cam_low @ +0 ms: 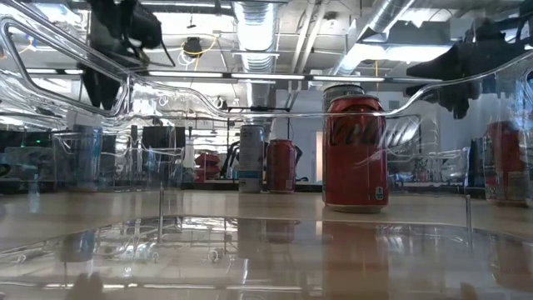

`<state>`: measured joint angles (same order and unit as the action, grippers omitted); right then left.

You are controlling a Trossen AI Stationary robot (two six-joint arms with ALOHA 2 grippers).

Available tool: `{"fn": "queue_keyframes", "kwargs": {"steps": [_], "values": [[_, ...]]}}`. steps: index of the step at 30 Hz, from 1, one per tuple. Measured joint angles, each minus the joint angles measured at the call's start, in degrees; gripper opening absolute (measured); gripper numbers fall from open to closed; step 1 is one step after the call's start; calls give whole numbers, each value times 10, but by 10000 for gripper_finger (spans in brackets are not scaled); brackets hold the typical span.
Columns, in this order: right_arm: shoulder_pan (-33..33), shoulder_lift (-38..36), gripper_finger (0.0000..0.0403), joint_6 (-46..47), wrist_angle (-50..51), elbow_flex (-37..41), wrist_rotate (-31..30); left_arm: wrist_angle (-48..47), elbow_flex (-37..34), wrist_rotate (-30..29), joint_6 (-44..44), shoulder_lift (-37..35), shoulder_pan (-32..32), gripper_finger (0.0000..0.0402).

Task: Sort soda cans
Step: Put the blue soda can into the top left transparent bin

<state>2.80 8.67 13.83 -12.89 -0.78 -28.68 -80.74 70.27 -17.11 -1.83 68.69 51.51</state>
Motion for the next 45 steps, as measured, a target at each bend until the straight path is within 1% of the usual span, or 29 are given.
{"fn": "queue_keyframes", "kwargs": {"steps": [4, 8, 10, 11, 14, 16, 21, 23, 27, 34, 36, 42, 45], "values": [[-1, 0, 271, -2, 2, 0, -21, -52, 59, -5, 13, -25, -14, 314], [-1, 0, 271, 4, 2, 0, -24, -79, 100, -2, 39, -65, -40, 314], [-1, 0, 271, 10, 2, 0, -24, -88, 107, 18, 58, -89, -59, 314], [-1, 0, 271, 11, 2, 0, -24, -91, 107, 37, 69, -101, -69, 314], [1, 0, 271, 25, 2, 0, -24, -93, 107, 101, 95, -133, -108, 314], [2, 0, 271, 27, 3, 0, -24, -93, 107, 128, 112, -152, -140, 314], [2, 0, 271, 28, 23, 0, -24, -93, 107, 141, 113, -181, -238, 304], [2, 0, 271, 29, 33, 0, -24, -93, 107, 146, 129, -189, -282, 299], [0, 0, 271, 31, 32, 0, -28, -92, 84, 149, 173, -209, -361, 290], [-11, 0, 271, 28, 19, 0, -29, -93, -15, 176, 226, -226, -466, 285], [-11, 0, 271, 26, 20, 0, -29, -93, -39, 187, 237, -226, -489, 284], [-11, 0, 271, 23, 17, 0, -29, -65, -90, 190, 288, -226, -536, 284], [-11, 0, 271, 22, 17, 0, -29, -73, -110, 211, 326, -226, -556, 284]]}}
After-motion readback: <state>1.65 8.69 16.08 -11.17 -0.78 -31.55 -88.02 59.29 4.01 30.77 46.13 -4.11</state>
